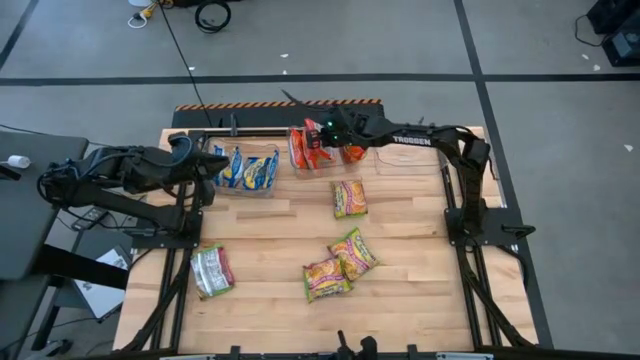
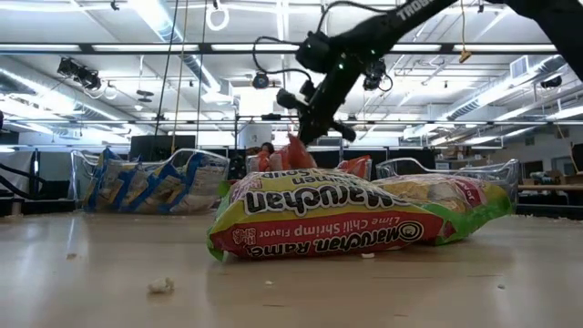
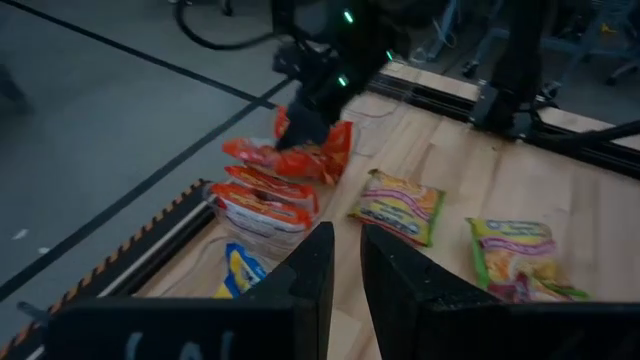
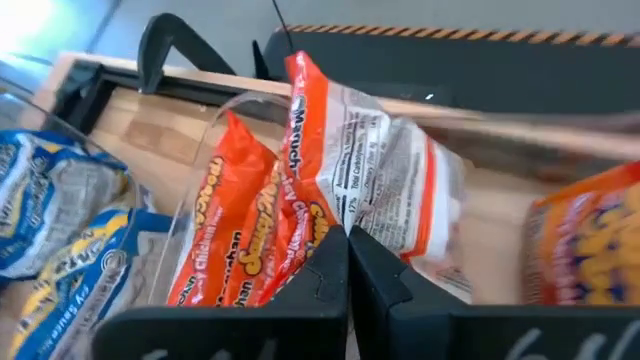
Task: Sort Maruchan noodles
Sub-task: Put the orange noodle pack into the middle transparent bin
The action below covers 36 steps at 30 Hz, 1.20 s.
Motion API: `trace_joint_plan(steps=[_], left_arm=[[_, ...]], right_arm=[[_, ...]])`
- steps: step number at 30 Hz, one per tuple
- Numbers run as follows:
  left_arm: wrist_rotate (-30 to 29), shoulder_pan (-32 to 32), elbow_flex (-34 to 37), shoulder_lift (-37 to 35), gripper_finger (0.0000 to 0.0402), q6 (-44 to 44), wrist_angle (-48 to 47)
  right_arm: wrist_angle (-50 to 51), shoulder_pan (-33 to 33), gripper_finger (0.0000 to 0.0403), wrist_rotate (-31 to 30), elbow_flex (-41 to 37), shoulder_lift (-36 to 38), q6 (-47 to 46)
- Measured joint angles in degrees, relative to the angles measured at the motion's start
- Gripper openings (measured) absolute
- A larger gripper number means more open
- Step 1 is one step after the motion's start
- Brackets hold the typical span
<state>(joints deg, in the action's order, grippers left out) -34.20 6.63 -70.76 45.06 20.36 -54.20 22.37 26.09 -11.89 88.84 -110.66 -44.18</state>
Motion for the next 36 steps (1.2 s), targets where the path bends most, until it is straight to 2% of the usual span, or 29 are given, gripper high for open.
trace_joint_plan(steps=[3, 9, 14, 19, 23, 27, 32, 36], left_arm=[[-1.87, -0.02, 0.00, 0.00, 0.0059, -0.02, 0.54], [-2.44, -0.04, 0.00, 0.00, 0.0059, -0.04, 0.92], [-3.56, -0.09, 0.00, 0.10, 0.0059, -0.07, 0.92], [-4.80, -0.09, 0.00, 0.68, 0.0059, -0.05, 0.98], [-4.73, -0.09, -0.02, 1.29, 0.0059, -0.02, 1.01], [-4.63, -0.09, -0.02, 2.19, 0.0059, -0.01, 1.07], [-4.63, -0.09, -0.02, 3.39, 0.0059, 0.02, 1.51], [-4.61, -0.08, -0.02, 4.57, 0.0059, 0.01, 2.93]], right_arm=[[-6.36, 0.60, 0.0002, 0.93, -5.00, 0.44, -2.64], [-6.16, 2.40, 0.0014, 0.70, -11.05, 2.20, -2.13], [-0.25, 4.36, 0.0055, 0.52, -11.65, 4.46, 0.59], [7.15, 6.18, 0.0095, -2.26, -11.67, 7.02, 4.41], [12.47, 7.06, 0.0110, -6.24, -11.69, 9.49, 8.87], [13.23, 7.51, 0.0111, -6.66, -11.71, 11.35, 13.93], [8.87, 5.70, 0.0112, -1.65, -11.71, 13.96, 19.61], [3.56, 2.70, 0.0112, 4.41, -11.64, 13.63, 17.35]])
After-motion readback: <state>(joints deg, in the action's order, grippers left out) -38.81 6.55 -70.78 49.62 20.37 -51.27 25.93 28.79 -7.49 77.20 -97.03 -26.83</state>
